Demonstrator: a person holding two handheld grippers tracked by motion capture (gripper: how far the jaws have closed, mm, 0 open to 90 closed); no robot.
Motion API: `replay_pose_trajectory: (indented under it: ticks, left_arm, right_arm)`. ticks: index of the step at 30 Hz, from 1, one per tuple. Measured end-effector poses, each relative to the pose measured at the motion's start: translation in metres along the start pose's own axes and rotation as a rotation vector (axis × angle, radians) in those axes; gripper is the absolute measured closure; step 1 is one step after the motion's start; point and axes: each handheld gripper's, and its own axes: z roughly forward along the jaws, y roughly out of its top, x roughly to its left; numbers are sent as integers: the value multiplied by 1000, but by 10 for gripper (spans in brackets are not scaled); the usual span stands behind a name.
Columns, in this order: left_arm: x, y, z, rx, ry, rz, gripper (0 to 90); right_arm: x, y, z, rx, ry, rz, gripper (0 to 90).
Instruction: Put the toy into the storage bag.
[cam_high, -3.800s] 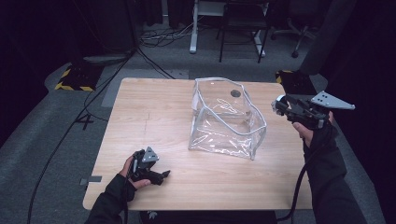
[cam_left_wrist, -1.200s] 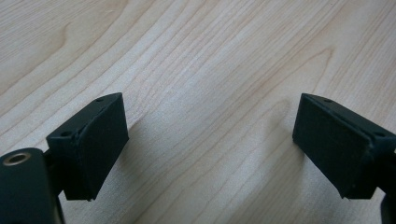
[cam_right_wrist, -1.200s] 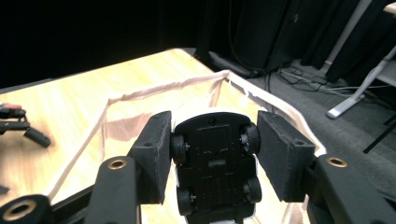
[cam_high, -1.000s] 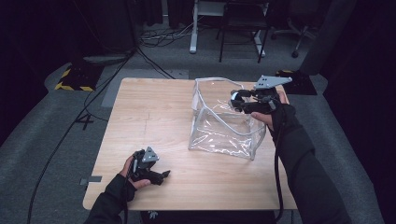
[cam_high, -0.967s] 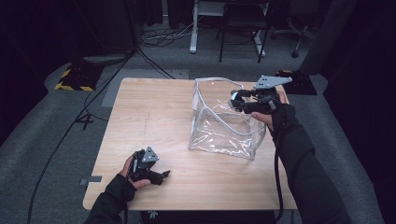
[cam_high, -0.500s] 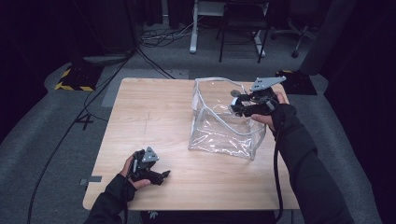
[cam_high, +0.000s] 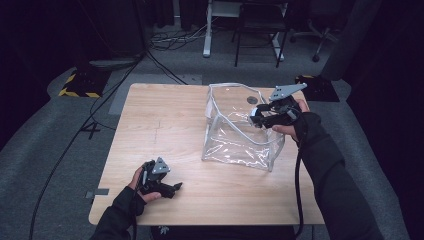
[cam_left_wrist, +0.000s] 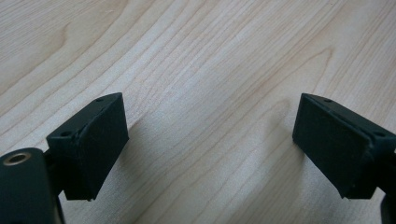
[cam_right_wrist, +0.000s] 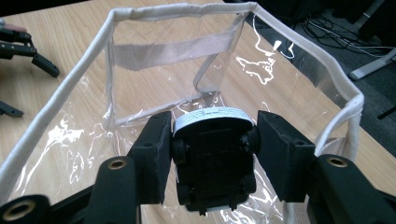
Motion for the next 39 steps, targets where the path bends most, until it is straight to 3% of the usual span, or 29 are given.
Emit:
replay_pose_trajectory:
  ticks: [15, 23, 39]
  left_arm:
    - [0, 0, 0, 0, 3, 5, 107]
    - [0, 0, 0, -4, 4, 0, 107]
    - [0, 0, 0, 0, 6, 5, 107]
  right_arm:
    - [1, -6, -7, 138, 21, -61, 477]
    - [2, -7, -12, 154, 21, -63, 477]
    - [2, -9, -22, 219, 17, -116, 476]
